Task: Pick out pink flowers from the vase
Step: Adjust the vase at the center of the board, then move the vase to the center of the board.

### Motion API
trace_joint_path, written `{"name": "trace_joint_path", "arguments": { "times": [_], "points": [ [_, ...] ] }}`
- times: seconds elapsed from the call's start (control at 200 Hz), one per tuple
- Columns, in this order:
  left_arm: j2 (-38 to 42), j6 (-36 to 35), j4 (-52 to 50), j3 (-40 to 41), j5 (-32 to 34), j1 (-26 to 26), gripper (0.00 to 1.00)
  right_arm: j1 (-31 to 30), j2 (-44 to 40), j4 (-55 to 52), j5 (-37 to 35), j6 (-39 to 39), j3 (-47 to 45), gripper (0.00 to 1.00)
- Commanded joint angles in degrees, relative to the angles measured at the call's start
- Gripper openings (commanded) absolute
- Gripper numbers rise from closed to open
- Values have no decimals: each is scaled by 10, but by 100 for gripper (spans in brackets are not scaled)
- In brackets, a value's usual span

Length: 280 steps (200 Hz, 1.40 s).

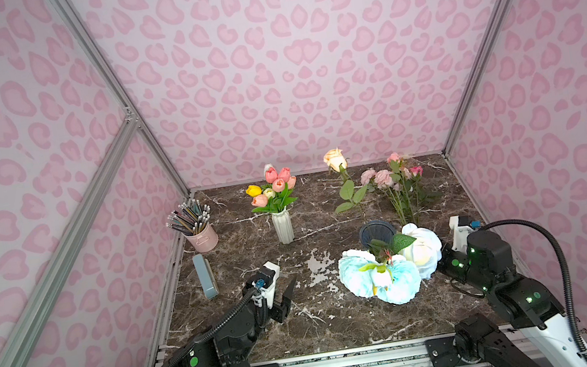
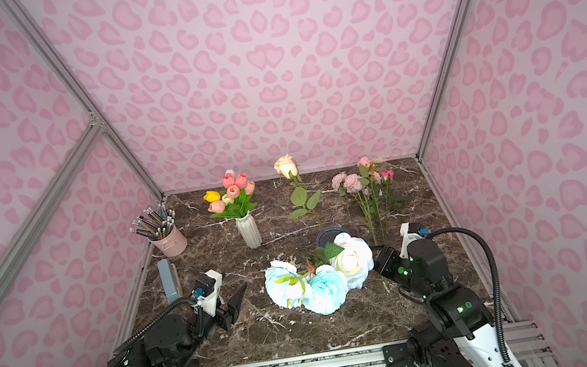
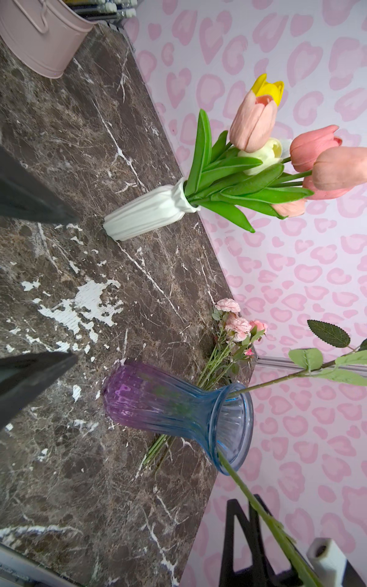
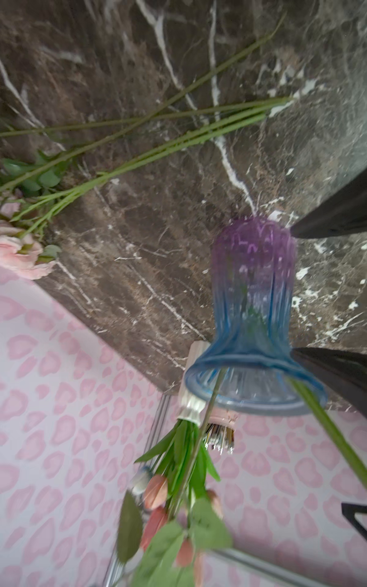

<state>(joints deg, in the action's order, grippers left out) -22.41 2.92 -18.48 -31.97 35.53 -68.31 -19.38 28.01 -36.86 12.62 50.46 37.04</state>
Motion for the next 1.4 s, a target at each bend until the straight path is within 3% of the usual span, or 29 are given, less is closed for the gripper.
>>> {"name": "trace_joint_path", "arguments": {
  "times": [0.0, 0.06, 0.185, 0.315, 0.405, 0.57, 0.69, 0.81, 0.93, 1.075, 1.22, 1.395],
  "points": [
    [4, -7, 14, 3, 2, 0, 66, -47, 13, 15, -3, -43, -29, 59],
    [5, -8, 20, 6, 1, 0, 66, -119, 51, 36, -55, -50, -34, 61],
    [8, -12, 25, 4, 1, 0, 66, -290, 121, 47, -243, -59, -12, 64],
    [16, -23, 25, 1, 0, 0, 66, -354, 87, 103, -335, -62, -50, 68],
    [26, -29, 32, 6, 0, 1, 66, -414, 35, 185, -402, -109, -109, 83],
    [34, -32, 34, 11, 1, 0, 66, -501, 14, 294, -521, -184, -179, 98],
    [43, -31, 34, 16, 4, 0, 66, -514, 41, 358, -555, -206, -212, 98],
    [47, -32, 34, 19, 6, 0, 66, -515, 55, 409, -605, -207, -244, 93],
    [48, -35, 40, 21, 7, 0, 66, -508, 51, 511, -610, -242, -291, 87],
    [47, -38, 47, 23, 7, 0, 66, -462, 43, 590, -547, -283, -330, 82],
    [47, -39, 48, 27, 7, 0, 66, -408, 25, 596, -466, -279, -349, 77],
    [45, -43, 54, 29, 5, 0, 66, -404, 38, 603, -426, -286, -352, 77]
  ]
}}
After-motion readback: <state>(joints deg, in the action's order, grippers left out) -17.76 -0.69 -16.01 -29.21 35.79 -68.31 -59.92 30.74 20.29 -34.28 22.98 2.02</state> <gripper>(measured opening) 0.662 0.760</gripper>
